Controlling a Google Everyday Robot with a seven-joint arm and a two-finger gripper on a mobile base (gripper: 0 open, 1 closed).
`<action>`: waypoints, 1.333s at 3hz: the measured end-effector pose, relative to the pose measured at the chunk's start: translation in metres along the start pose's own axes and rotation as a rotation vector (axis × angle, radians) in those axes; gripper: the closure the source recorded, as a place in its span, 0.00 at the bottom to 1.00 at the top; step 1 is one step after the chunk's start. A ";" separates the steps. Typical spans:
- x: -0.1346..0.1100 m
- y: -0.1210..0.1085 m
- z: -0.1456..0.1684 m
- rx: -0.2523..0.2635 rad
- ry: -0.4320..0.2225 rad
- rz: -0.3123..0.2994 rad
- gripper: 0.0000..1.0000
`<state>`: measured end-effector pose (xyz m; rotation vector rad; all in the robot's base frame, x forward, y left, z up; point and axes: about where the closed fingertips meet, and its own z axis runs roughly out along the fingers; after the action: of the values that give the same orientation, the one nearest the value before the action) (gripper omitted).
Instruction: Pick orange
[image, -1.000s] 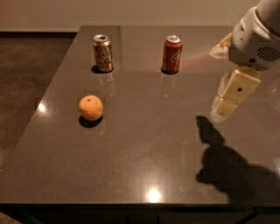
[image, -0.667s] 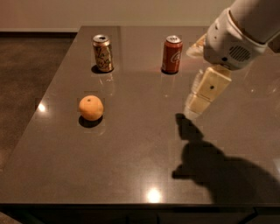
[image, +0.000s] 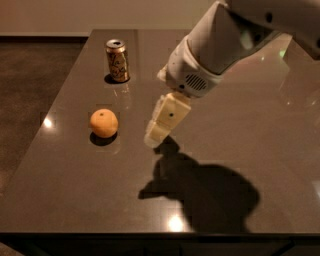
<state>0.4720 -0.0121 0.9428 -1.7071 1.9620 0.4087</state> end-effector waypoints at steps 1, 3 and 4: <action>-0.033 0.002 0.048 -0.018 -0.022 -0.017 0.00; -0.072 0.000 0.113 -0.070 -0.026 -0.041 0.00; -0.076 -0.001 0.137 -0.096 -0.011 -0.042 0.00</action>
Offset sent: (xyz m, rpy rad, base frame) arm 0.0344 0.1405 -0.0648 0.0380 0.0525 0.0802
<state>0.5038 0.1238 0.8715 -1.7987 1.9228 0.5031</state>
